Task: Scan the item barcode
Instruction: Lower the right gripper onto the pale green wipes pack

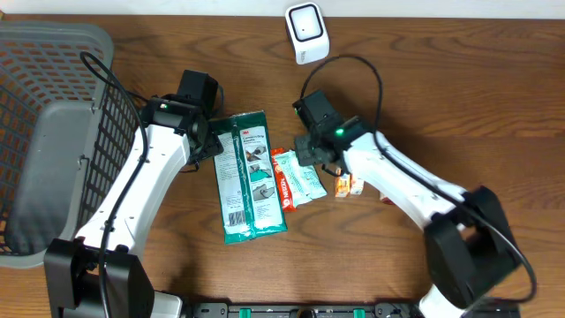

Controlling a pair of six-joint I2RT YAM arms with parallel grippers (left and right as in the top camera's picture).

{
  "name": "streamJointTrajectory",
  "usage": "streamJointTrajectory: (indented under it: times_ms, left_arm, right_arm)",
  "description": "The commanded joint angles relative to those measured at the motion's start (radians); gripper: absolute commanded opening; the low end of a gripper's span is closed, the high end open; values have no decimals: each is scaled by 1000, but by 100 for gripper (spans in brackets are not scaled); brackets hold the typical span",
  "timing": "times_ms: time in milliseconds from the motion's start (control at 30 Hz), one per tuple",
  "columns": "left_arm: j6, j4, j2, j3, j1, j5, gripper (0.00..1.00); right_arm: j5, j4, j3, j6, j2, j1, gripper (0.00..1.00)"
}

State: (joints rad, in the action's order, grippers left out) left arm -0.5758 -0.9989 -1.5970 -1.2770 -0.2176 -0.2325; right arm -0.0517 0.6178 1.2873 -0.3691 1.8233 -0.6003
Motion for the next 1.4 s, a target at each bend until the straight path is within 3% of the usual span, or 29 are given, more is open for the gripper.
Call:
streamJointTrajectory:
  times_ms: [0,333,600,900,1100,1367]
  left_arm:
    - [-8,-6,-4,-3,2,-15,84]
    - [-8,-6,-4,-3,2,-15,84]
    - [-8,-6,-4,-3,2,-15,84]
    - [-8,-6,-4,-3,2,-15,84]
    - [-8,-6,-4,-3,2,-15,84]
    - [-8,-6,-4,-3,2,-15,84]
  right_arm:
    - [39,15,13,12,-17,-10,1]
    - [24,-24,-86,-11,84,-37,1]
    - [-130,3,-39,-5,58,-26,1]
    - [58,10,9,-1,-5,-29,1]
    - [58,-16,-71,-6,12,-33,1]
    - [18,-173,-235,-44,29,-41,1]
